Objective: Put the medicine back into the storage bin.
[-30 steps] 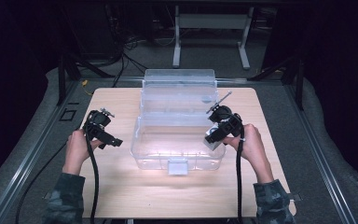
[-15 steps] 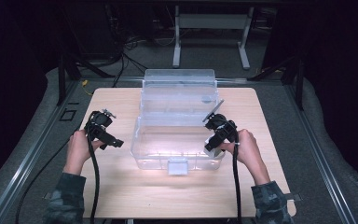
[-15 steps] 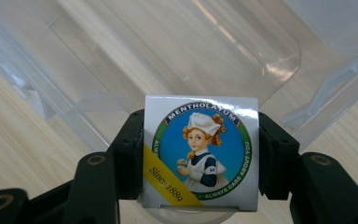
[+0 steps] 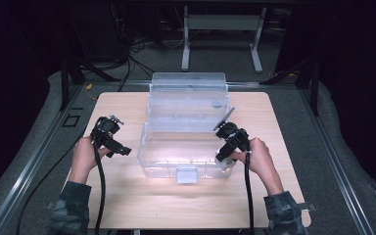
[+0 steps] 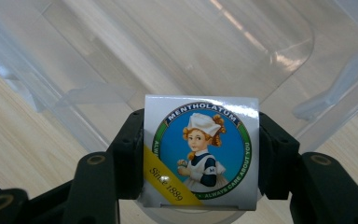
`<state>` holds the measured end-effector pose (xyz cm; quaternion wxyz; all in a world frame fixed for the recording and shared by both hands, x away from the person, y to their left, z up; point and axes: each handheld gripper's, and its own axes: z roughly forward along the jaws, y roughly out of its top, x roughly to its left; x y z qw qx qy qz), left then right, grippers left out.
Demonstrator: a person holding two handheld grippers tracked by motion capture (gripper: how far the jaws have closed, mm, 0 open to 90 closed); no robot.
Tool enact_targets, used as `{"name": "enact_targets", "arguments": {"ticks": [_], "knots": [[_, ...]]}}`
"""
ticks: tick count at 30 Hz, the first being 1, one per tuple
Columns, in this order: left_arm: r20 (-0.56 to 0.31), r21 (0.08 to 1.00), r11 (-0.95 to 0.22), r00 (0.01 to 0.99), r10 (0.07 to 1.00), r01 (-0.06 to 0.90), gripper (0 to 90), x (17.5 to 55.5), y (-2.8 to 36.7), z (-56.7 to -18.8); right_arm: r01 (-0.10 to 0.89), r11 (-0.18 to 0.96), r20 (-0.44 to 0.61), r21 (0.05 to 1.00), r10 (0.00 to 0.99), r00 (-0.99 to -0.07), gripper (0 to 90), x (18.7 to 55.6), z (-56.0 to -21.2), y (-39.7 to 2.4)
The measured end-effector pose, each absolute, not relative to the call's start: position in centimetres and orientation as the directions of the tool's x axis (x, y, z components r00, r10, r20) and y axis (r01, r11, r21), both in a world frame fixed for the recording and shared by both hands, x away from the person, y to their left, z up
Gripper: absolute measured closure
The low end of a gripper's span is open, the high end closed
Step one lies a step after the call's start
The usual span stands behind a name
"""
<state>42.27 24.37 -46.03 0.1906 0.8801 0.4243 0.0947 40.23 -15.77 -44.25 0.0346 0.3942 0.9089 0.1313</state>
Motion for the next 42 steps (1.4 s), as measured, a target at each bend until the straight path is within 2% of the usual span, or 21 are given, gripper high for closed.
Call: {"name": "enact_targets", "arguments": {"ticks": [14,38,42], "knots": [[0.007,0.419,-0.568,0.622,0.783,0.709,0.0,42.3,24.3,-46.1,0.713,0.681,0.031,0.165,0.719,-0.694,45.1,41.1,-46.3,-14.8],[0.017,0.420,-0.568,0.620,0.785,0.708,0.0,42.3,24.2,-46.2,0.720,0.690,0.034,0.078,0.720,-0.693,44.4,41.8,-47.8,-13.9],[0.012,0.419,-0.565,0.618,0.786,0.711,0.0,42.3,24.2,-46.2,0.720,0.690,0.033,0.072,0.720,-0.693,41.0,41.8,-47.8,-13.7]]}}
